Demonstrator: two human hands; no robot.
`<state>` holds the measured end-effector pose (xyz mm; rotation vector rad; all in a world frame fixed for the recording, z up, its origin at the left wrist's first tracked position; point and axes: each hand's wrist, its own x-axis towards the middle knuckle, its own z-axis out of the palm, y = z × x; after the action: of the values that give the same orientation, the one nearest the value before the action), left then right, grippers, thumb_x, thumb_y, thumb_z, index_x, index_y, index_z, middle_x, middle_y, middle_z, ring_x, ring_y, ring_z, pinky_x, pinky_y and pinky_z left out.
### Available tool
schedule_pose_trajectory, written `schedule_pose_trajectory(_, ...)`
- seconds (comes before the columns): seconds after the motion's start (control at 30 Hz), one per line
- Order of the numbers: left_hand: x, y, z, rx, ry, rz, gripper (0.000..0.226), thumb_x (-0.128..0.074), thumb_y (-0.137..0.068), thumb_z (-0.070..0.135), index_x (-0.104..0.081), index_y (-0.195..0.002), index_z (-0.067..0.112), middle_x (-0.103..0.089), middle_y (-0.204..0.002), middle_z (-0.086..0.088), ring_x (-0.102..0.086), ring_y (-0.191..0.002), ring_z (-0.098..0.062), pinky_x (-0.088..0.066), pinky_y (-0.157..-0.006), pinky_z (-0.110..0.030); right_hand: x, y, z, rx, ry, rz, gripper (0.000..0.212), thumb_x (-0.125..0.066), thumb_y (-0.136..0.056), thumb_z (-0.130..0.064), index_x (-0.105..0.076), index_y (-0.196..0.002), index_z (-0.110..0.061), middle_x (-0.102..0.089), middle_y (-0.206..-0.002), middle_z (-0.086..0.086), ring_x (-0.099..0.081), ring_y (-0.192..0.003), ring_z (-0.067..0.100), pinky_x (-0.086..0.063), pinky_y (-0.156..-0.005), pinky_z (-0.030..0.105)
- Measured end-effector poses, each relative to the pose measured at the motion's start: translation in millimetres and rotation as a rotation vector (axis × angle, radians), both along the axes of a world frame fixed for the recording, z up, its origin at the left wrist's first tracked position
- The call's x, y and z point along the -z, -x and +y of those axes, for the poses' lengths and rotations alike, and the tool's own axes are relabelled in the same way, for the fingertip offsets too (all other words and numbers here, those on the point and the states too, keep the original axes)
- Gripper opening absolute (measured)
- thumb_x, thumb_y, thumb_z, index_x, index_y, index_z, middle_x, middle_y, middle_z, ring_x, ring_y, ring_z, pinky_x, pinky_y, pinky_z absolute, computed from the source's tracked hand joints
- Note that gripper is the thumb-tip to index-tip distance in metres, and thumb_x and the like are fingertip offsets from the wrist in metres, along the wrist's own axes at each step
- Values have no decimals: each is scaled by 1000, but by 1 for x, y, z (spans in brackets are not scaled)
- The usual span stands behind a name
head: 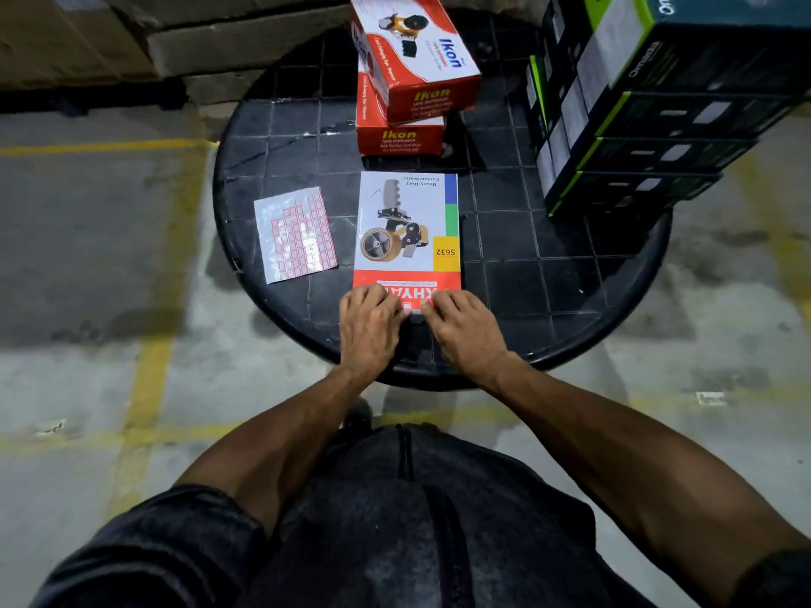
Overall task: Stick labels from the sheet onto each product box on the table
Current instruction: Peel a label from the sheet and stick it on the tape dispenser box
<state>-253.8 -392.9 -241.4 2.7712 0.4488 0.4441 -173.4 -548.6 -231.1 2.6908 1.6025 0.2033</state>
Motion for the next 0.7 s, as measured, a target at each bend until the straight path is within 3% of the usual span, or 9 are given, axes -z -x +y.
schedule_pose_trajectory(0.17, -2, 3, 5, 59, -2, 7, 15, -74, -83, 18, -62, -78, 12, -54, -80, -4, -51, -81, -26, -44, -74, -40, 0, 2, 0, 16, 20, 21, 55, -81, -66, -17, -64, -116, -2, -61, -104, 17, -59, -93, 31, -51, -84, 41)
schedule_pose_trajectory(0.3, 0, 1, 4, 27, 34, 53, 22, -71, -84, 34, -60, -80, 15, -53, -83, -1, -46, -86, -21, -37, -80, -35, -2, 1, 0, 7, 10, 25, 55, -81, -65, -17, -64, -114, -1, -61, -104, 17, -59, -93, 31, -52, -85, 41)
schedule_pose_trajectory(0.53, -7, 1, 4, 44, 33, 81, 14, -74, -82, 16, -60, -80, 13, -55, -82, -4, -50, -82, -26, -41, -75, -38, -5, 2, -1, 10, 32, 49, 60, -84, -62, -19, -64, -116, -2, -62, -105, 17, -60, -94, 31, -53, -86, 41)
schedule_pose_trajectory(0.7, -10, 13, 10, 214, -31, 108, 21, -72, -83, 16, -62, -100, 11, -60, -96, -6, -54, -92, -25, -47, -81, -37, -7, 1, -4, 7, 14, 80, 60, -82, -64, -17, -63, -119, -2, -61, -110, 18, -60, -98, 32, -52, -89, 42)
